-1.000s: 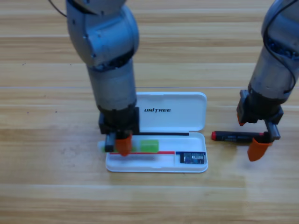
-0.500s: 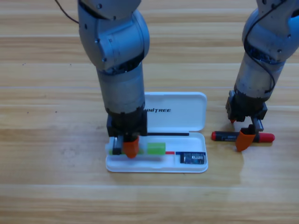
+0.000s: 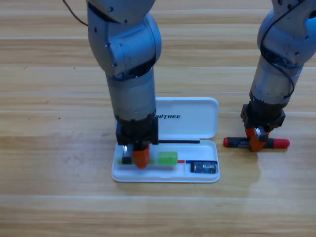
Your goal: Clean up eraser and pencils
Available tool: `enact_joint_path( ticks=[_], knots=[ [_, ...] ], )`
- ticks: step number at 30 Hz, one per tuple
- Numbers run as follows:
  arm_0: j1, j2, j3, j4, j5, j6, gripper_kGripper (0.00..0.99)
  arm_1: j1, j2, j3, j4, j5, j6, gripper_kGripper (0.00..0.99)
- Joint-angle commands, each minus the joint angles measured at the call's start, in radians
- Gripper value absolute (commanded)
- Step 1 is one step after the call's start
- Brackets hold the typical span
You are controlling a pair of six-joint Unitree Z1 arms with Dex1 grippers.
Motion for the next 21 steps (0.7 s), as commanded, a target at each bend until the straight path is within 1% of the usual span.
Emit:
enact_joint_path(
  ticks=[1, 6, 11, 13, 14, 15, 21],
  knots=[
    [-0.023, 0.055, -0.002, -0.005, -0.009, -0.01, 0.0, -0.036, 0.1, 0.026, 0.012, -0.01, -0.007, 0.0],
    [-0.023, 0.061, -0.002, -0.005, -0.009, -0.018, 0.0, -0.036, 0.062, 0.026, 0.014, -0.005, -0.003, 0.0],
    [-0.023, 0.061, 0.0, -0.002, -0.008, -0.039, 0.0, -0.036, -0.013, 0.031, 0.038, 0.008, 0.014, 0.0],
    [-0.023, 0.061, 0.003, 0.003, -0.003, -0.045, 0.713, -0.031, -0.041, 0.034, 0.058, 0.013, 0.017, 0.0],
    [-0.023, 0.061, 0.005, 0.003, -0.003, -0.045, 0.907, -0.027, -0.055, 0.037, 0.067, 0.013, 0.017, 0.0],
    [-0.023, 0.061, 0.006, 0.003, -0.003, -0.047, 0.979, -0.022, -0.07, 0.041, 0.076, 0.013, 0.019, 0.0],
    [-0.023, 0.058, 0.012, 0.003, 0.001, -0.047, 0.99, 0.01, -0.128, 0.051, 0.106, 0.01, 0.053, 0.0]
  ],
)
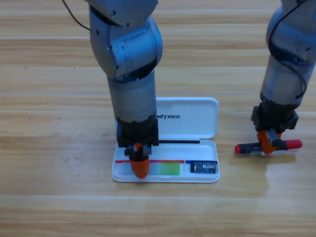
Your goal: Clean up eraser and pencils
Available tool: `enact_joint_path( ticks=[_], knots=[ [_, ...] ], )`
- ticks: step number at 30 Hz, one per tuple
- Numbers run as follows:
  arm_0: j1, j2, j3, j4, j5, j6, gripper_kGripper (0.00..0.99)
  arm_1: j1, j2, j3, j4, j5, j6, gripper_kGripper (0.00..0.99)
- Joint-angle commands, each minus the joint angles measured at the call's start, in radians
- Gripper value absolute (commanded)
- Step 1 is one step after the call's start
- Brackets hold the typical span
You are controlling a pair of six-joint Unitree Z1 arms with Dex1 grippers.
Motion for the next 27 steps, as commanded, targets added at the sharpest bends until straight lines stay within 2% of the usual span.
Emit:
enact_joint_path(
  ticks=[1, 8, 12, 16, 20, 24, 27],
  knots=[
    [-0.023, 0.049, 0.014, 0.003, 0.001, -0.01, 0.99, 0.019, -0.096, 0.032, 0.035, 0.006, 0.042, 0.0],
    [-0.023, 0.032, 0.022, 0.004, 0.003, -0.003, 0.99, 0.111, -0.16, -0.006, 0.118, 0.049, 0.1, 0.0],
    [0.027, -0.069, 0.051, 0.009, 0.029, 0.021, 0.99, 0.176, -0.132, -0.078, 0.156, 0.061, 0.149, 0.0],
    [0.171, -0.232, 0.117, 0.009, 0.018, 0.061, 0.99, 0.234, -0.066, -0.163, 0.158, 0.07, 0.189, 0.0],
    [0.375, -0.378, 0.203, 0.006, -0.063, 0.138, 0.99, 0.273, 0.026, -0.266, 0.169, 0.066, 0.218, 0.0],
    [0.575, -0.441, 0.275, 0.004, -0.153, 0.239, 0.99, 0.297, 0.116, -0.361, 0.175, 0.064, 0.238, 0.0],
    [0.685, -0.447, 0.321, -0.006, -0.212, 0.314, 0.99, 0.308, 0.171, -0.428, 0.175, 0.064, 0.244, 0.0]
  ],
)
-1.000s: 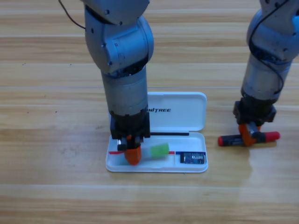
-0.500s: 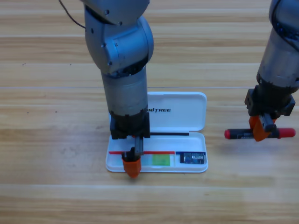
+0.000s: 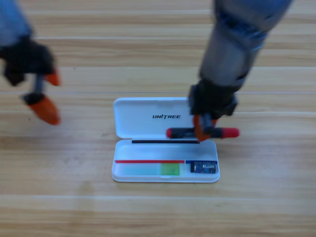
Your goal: Clean up eraser and pencils
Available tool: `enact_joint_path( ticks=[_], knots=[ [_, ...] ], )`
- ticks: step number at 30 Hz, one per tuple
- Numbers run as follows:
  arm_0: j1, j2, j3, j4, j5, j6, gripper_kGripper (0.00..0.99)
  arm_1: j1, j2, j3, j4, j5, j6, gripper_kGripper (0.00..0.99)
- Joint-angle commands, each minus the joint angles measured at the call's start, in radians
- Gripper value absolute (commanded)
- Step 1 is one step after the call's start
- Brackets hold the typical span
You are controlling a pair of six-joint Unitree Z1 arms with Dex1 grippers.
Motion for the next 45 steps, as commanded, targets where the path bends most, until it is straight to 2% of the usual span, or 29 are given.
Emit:
enact_joint_path(
  ticks=[1, 6, 12, 20, 23, 24, 29, 35, 38, 42, 45],
  knots=[
    [0.286, -0.02, 0.102, -0.01, -0.095, 0.122, 0.99, 0.066, 0.184, -0.096, 0.012, 0.009, 0.018, 0.0],
    [0.349, -0.02, 0.151, -0.028, -0.118, 0.178, 0.99, 0.073, 0.25, -0.169, 0.012, -0.009, 0.02, 0.0],
    [0.35, -0.023, 0.171, -0.03, -0.124, 0.184, 0.99, 0.071, 0.305, -0.228, 0.012, -0.031, 0.02, 0.0],
    [0.35, -0.027, 0.175, -0.031, -0.147, 0.184, 0.99, 0.066, 0.308, -0.237, 0.012, -0.037, 0.06, 0.008],
    [0.35, -0.029, 0.172, -0.031, -0.149, 0.183, 0.99, 0.066, 0.277, -0.231, 0.014, -0.034, 0.078, 0.775],
    [0.35, -0.029, 0.172, -0.031, -0.149, 0.183, 0.99, 0.066, 0.262, -0.229, 0.014, -0.034, 0.083, 0.9],
    [0.35, -0.026, 0.172, -0.031, -0.149, 0.181, 0.99, 0.057, 0.135, -0.197, 0.014, 0.018, 0.11, 0.959],
    [0.349, -0.024, 0.174, -0.047, -0.164, 0.178, 0.99, 0.046, -0.158, -0.022, -0.005, 0.238, 0.11, 0.96],
    [0.346, -0.016, 0.162, -0.07, -0.193, 0.174, 0.968, 0.042, -0.33, 0.128, -0.108, 0.317, 0.126, 0.96],
    [0.341, 0.033, 0.086, -0.094, -0.241, 0.148, 0.865, 0.034, -0.554, 0.341, -0.312, 0.34, 0.198, 0.973],
    [0.341, 0.096, -0.004, -0.093, -0.29, 0.14, 0.749, 0.034, -0.646, 0.406, -0.358, 0.376, 0.236, 0.974]
  ],
)
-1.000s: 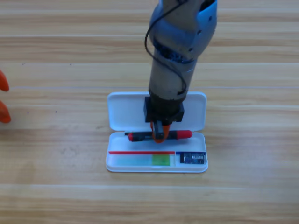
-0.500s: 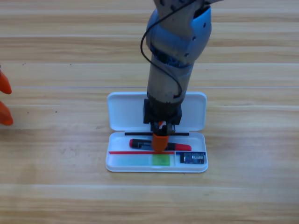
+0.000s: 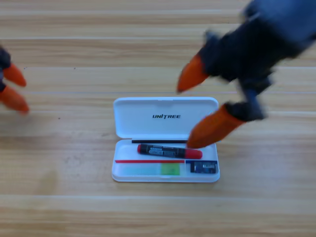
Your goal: Clean up eraser and pencils
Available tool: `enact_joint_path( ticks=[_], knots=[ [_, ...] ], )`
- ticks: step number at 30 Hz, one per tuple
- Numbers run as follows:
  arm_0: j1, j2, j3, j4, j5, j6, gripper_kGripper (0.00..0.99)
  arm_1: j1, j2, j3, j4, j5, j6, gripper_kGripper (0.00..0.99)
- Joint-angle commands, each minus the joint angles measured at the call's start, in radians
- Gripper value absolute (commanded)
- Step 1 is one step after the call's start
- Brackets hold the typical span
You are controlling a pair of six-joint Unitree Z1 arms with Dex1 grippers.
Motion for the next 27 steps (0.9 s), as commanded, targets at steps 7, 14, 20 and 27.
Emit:
enact_joint_path(
  ticks=[7, 14, 20, 27],
  knots=[
    [0.01, 0.282, -0.369, -0.005, -0.206, 0.003, 0.009, -0.01, -0.233, 0.185, -0.121, 0.135, 0.072, 0.974],
    [-0.014, 0.425, -0.501, -0.004, -0.333, -0.038, 0.0, -0.01, -0.236, 0.217, -0.13, 0.166, 0.072, 0.974],
    [-0.093, 0.541, -0.522, 0.002, -0.396, -0.041, 0.0, -0.01, -0.243, 0.223, -0.13, 0.184, 0.077, 0.974],
    [-0.182, 0.643, -0.515, 0.024, -0.477, -0.038, 0.0, -0.01, -0.244, 0.233, -0.13, 0.184, 0.08, 0.974]
  ],
)
